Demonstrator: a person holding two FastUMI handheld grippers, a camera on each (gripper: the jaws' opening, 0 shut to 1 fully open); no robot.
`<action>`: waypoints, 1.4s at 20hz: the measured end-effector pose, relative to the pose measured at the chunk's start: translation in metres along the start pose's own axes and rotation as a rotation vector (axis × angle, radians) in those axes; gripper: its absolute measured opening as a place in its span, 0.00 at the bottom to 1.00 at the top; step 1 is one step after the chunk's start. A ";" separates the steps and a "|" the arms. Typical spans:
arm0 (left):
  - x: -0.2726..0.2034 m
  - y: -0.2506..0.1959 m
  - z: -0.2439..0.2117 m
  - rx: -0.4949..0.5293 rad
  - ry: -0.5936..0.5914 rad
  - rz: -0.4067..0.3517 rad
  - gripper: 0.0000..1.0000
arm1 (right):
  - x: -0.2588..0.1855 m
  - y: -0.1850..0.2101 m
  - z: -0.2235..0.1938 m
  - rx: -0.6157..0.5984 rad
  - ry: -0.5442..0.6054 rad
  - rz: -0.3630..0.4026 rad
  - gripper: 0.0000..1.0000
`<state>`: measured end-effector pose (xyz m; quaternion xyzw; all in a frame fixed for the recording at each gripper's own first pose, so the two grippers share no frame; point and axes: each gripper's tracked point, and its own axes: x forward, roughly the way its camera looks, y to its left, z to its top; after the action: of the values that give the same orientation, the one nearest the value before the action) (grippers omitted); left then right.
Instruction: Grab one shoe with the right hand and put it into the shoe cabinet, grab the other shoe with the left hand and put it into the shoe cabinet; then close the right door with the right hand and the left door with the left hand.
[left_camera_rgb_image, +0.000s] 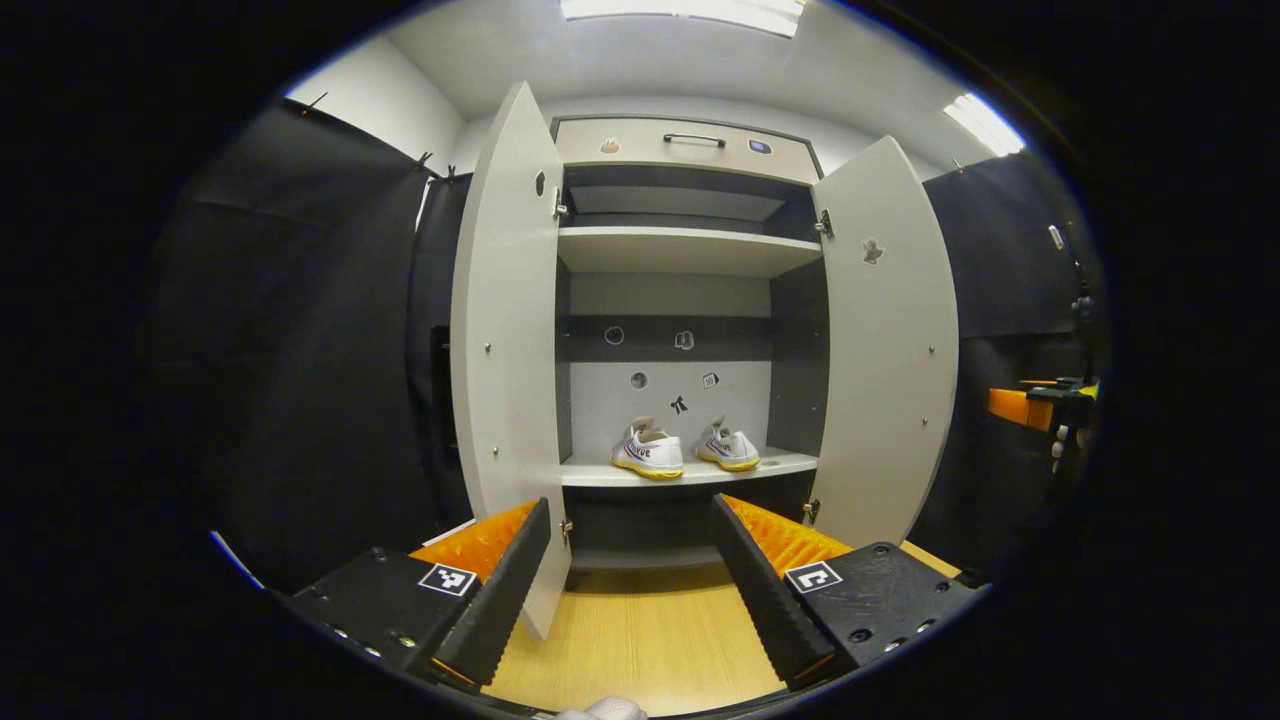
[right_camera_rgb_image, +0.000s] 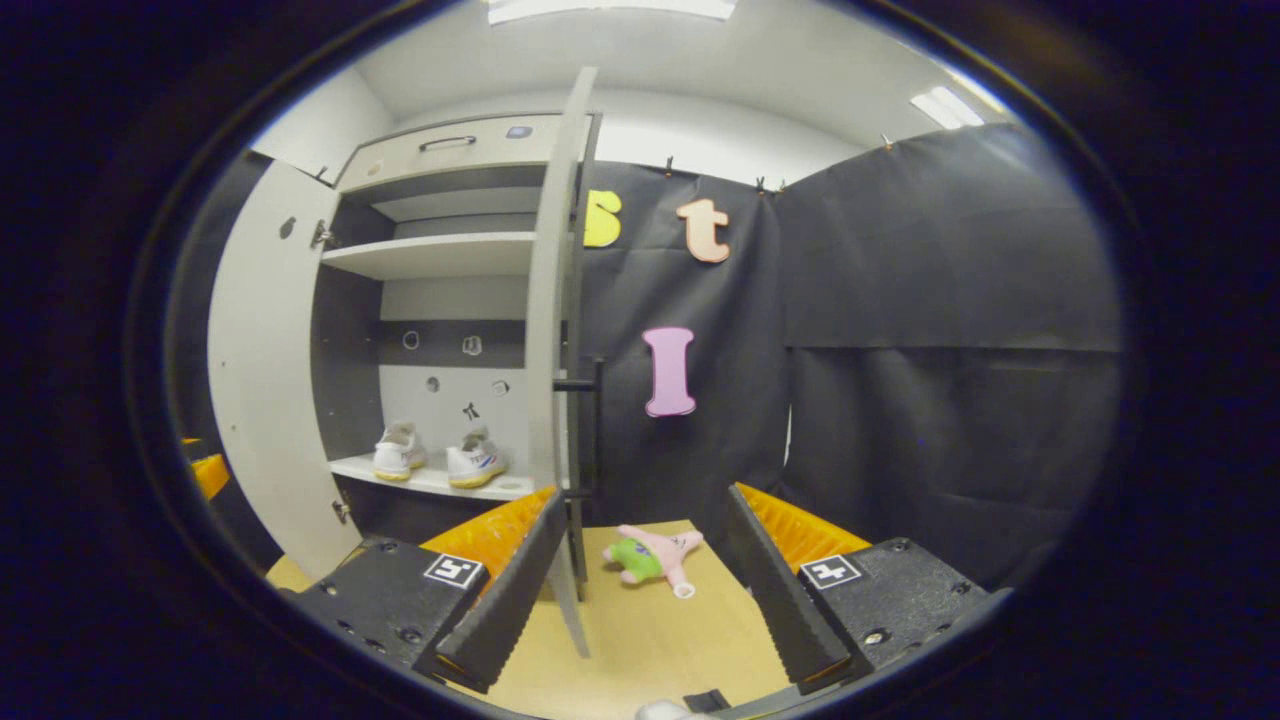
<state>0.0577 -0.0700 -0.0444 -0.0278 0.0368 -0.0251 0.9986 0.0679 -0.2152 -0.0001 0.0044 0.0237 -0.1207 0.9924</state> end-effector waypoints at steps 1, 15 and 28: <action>0.001 -0.007 0.003 0.001 -0.012 0.007 0.96 | 0.015 -0.008 0.003 0.002 0.001 0.005 1.00; 0.011 -0.045 0.003 0.058 -0.024 0.096 0.96 | 0.081 0.007 0.011 0.025 0.023 0.170 0.96; -0.012 -0.011 0.007 0.060 -0.019 0.140 0.96 | 0.063 0.116 0.007 0.006 0.018 0.371 0.96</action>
<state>0.0454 -0.0801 -0.0358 0.0043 0.0285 0.0440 0.9986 0.1570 -0.1174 0.0043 0.0126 0.0311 0.0644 0.9974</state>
